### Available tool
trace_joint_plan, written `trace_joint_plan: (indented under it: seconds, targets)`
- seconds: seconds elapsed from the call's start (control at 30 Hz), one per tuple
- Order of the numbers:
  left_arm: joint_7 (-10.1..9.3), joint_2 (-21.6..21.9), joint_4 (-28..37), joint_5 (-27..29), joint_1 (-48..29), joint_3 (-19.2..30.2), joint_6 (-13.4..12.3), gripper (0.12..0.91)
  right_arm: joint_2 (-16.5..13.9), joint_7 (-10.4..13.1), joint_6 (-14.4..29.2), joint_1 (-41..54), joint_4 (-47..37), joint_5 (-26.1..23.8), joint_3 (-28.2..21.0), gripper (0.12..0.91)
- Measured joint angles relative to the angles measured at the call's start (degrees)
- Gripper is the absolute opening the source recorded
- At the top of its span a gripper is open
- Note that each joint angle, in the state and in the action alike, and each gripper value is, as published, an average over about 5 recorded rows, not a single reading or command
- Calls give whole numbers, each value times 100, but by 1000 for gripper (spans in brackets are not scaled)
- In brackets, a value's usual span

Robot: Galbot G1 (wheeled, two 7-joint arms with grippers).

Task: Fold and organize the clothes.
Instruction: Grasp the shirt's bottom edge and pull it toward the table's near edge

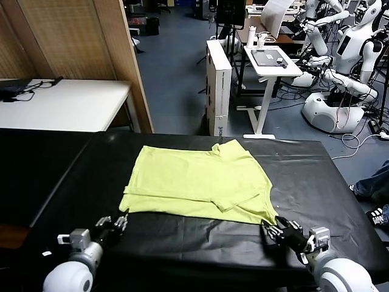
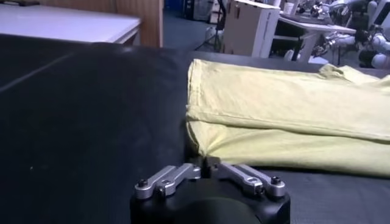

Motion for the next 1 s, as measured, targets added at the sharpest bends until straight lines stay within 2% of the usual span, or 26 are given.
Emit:
trace_joint_plan:
  seconds: [0.27,0.53,0.63,0.77,0.8,0.87,0.9,1.0]
  targets:
    - [10,311,-409,-69,607,-416,-54,147,-18,115,-368,-270,411,16,55,140]
    - [47,466,-657,-87,1357,-921,-83,147,-15,55,-612,-387,573,90,-7,140]
    - [53,479,-711,-119,1542,-1075,-67,147,-22,-12,-625,-435,648,174,-8,187]
    - [37,465,-771,-133,1655,-1177,-8,153,-42,-18,-626,-513,788,361,22,397]
    - [30,459,-789,-133,1667,-1186,8,172,-52,-11,-626,-533,830,414,38,473]
    - [14,449,-829,-133,1687,-1199,45,249,-82,1,-626,-581,923,506,84,587]
    - [3,448,-850,-133,1700,-1207,67,304,-99,4,-626,-604,969,543,111,663]
    - [-36,452,-910,-132,1756,-1252,129,491,-162,-12,-626,-651,1111,656,225,824]
